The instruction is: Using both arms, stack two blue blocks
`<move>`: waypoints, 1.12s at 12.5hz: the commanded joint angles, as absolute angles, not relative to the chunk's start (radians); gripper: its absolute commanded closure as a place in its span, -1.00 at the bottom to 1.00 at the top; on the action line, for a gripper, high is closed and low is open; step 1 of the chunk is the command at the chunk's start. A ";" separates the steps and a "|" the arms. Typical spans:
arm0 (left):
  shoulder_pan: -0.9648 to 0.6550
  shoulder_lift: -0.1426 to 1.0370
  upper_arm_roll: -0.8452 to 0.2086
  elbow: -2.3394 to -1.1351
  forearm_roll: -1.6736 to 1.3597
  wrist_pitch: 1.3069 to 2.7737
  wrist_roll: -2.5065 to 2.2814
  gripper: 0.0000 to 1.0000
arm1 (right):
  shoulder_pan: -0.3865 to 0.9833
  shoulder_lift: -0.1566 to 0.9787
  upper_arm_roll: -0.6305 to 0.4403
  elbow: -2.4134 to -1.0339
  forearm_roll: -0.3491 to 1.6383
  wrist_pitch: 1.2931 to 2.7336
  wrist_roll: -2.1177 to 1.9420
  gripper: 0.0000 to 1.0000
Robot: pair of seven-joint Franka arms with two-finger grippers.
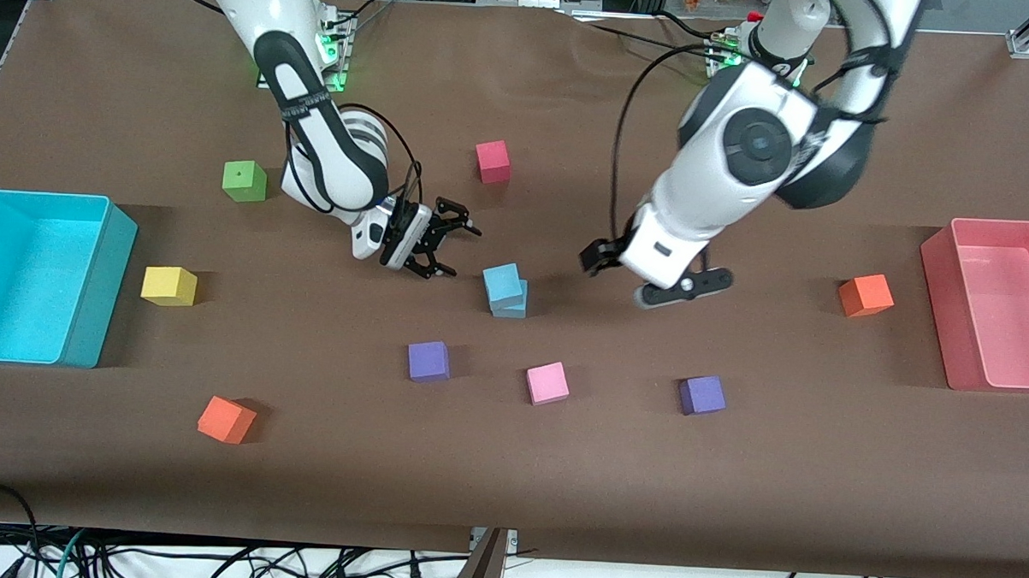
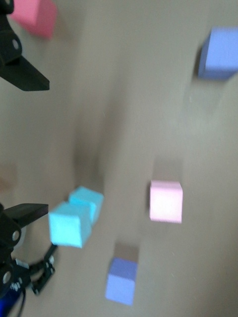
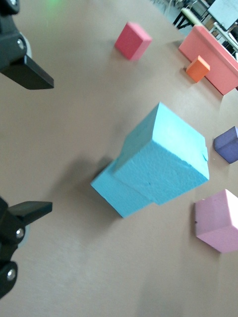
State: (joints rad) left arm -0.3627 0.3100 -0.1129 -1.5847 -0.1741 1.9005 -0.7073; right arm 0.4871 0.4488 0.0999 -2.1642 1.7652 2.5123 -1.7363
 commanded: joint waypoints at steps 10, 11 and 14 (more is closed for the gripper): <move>-0.060 -0.018 -0.089 -1.678 0.012 1.511 -0.198 -1.00 | 0.236 0.157 0.069 -2.156 0.507 2.111 -0.604 -1.00; -0.052 -0.041 -0.089 -1.692 0.014 1.508 -0.187 -1.00 | 0.235 0.150 0.034 -2.117 0.395 2.053 -0.519 -1.00; -0.025 -0.058 -0.086 -1.713 0.014 1.509 -0.164 -1.00 | 0.193 0.135 -0.018 -1.969 0.163 1.893 -0.323 -0.99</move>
